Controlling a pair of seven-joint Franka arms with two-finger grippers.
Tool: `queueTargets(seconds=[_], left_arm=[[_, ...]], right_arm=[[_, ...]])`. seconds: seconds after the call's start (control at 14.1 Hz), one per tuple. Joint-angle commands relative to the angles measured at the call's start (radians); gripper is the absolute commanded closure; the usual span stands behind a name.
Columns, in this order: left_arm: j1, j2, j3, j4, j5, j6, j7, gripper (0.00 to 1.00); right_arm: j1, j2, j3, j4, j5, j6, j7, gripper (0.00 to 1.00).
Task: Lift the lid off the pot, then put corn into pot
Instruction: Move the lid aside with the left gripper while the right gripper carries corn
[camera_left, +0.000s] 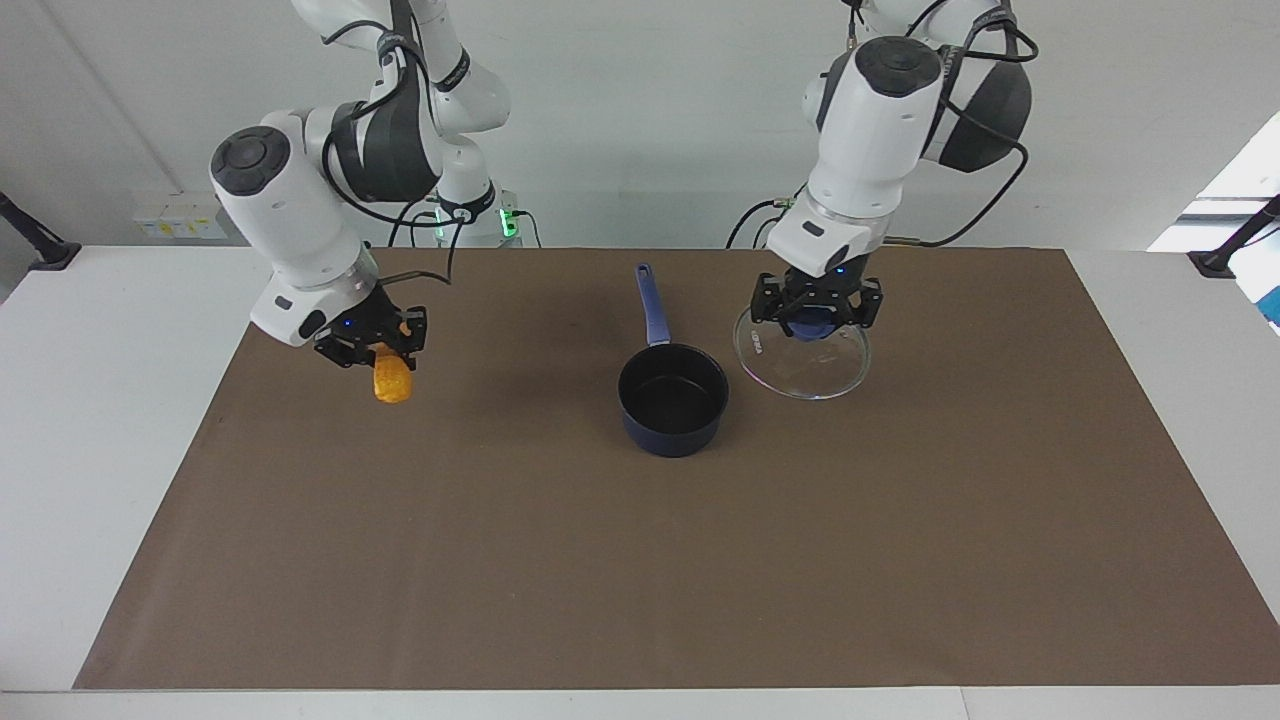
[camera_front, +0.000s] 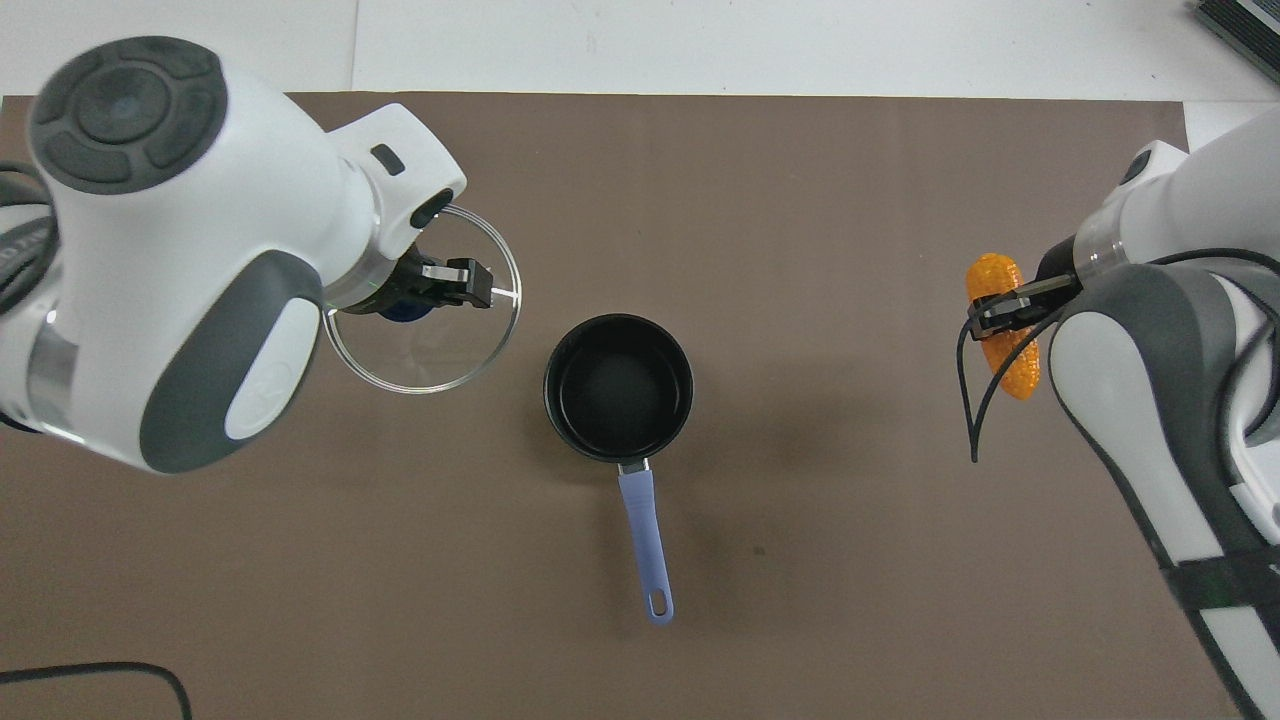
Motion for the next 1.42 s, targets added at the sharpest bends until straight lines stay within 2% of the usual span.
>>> queueTargets(seconds=[0.0,0.28,0.57,0.71,1.07,1.35], left_arm=[[0.079,-0.025,-0.008,-0.007,-0.019,-0.045,0.108,1.0],[0.221,-0.028,-0.006,-0.003,-0.019,-0.088,0.275,1.0],[0.318,-0.045,-0.003,-0.019,-0.025,-0.098,0.404,1.0],[0.367,-0.08,-0.002,-0.081,-0.027,-0.085,0.482,1.0],[0.426,-0.16,-0.002,-0.304,-0.027,0.049,0.512,1.0],[0.435,-0.145,0.001,-0.439,-0.027,0.212,0.512,1.0]], right_arm=[[0.078,0.022,0.002,0.056,-0.034,-0.036,0.132,1.0],[0.249,0.051,0.004,0.06,-0.033,-0.024,0.374,1.0],[0.372,0.184,0.036,0.186,-0.014,-0.01,0.6,1.0],[0.422,0.251,0.038,0.24,-0.013,0.028,0.695,1.0],[0.486,0.351,0.038,0.254,-0.013,0.157,0.725,1.0],[0.498,0.37,0.038,0.245,-0.013,0.179,0.725,1.0]])
